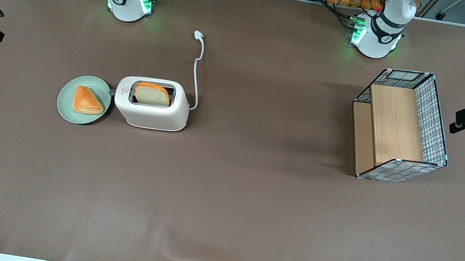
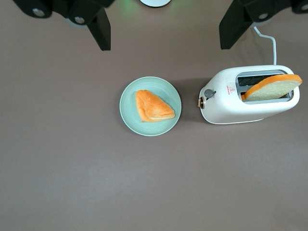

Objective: Press toaster button with right arm

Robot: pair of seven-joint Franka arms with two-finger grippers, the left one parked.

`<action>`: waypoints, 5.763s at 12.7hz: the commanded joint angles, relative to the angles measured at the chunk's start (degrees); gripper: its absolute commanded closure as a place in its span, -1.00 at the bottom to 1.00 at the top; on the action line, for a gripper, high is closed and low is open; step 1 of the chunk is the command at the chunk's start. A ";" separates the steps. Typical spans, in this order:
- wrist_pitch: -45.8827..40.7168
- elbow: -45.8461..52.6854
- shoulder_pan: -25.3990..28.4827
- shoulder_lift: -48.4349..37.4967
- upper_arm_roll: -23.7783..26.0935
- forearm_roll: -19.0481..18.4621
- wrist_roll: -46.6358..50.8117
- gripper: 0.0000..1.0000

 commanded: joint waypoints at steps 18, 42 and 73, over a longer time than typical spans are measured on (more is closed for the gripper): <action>-3.00 -9.01 1.79 2.22 -0.01 10.59 -1.66 -1.00; 18.45 -31.17 0.47 14.96 -0.01 34.75 -14.13 1.00; 11.71 -16.97 -2.07 23.58 -2.30 33.82 -21.45 0.70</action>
